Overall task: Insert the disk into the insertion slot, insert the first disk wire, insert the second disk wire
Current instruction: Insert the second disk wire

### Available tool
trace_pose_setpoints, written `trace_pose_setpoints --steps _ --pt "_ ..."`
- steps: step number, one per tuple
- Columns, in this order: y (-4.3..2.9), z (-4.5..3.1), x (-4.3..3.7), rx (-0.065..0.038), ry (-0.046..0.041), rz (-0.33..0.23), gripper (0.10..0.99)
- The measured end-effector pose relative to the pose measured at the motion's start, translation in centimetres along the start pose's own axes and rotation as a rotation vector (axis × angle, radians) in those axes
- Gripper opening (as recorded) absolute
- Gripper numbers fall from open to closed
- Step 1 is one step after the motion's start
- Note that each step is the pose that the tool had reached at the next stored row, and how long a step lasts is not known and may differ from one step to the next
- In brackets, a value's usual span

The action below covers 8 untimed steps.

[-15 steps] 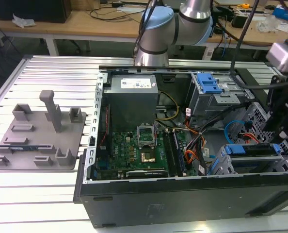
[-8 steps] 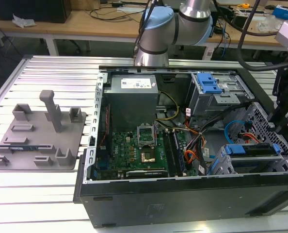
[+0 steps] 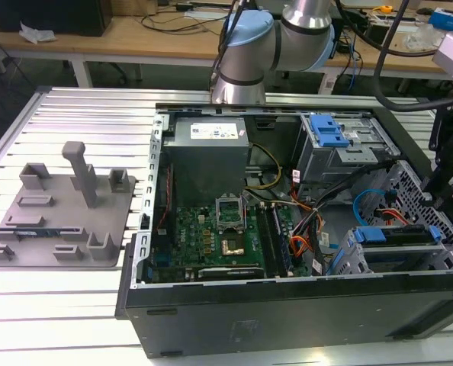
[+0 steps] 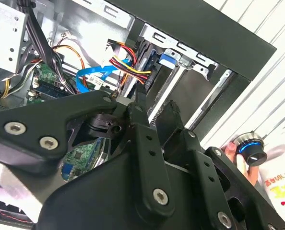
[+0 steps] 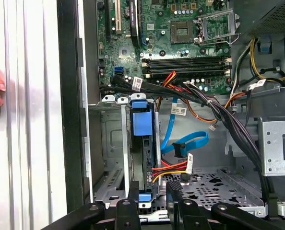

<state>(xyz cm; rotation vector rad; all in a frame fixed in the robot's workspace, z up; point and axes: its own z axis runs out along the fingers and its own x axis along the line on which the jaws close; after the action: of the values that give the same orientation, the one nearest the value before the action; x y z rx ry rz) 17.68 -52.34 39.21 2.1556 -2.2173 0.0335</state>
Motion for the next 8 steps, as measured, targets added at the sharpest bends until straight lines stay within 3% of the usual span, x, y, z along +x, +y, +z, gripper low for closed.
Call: trace_pose_setpoints --steps 6,7,8 --pt "0.01 0.0 -0.13 0.0 0.0027 0.0 0.361" --pt "0.02 -0.02 -0.34 0.0 0.006 0.0 0.361" --pt "0.04 -0.04 -0.96 0.0 0.0166 0.001 0.361"
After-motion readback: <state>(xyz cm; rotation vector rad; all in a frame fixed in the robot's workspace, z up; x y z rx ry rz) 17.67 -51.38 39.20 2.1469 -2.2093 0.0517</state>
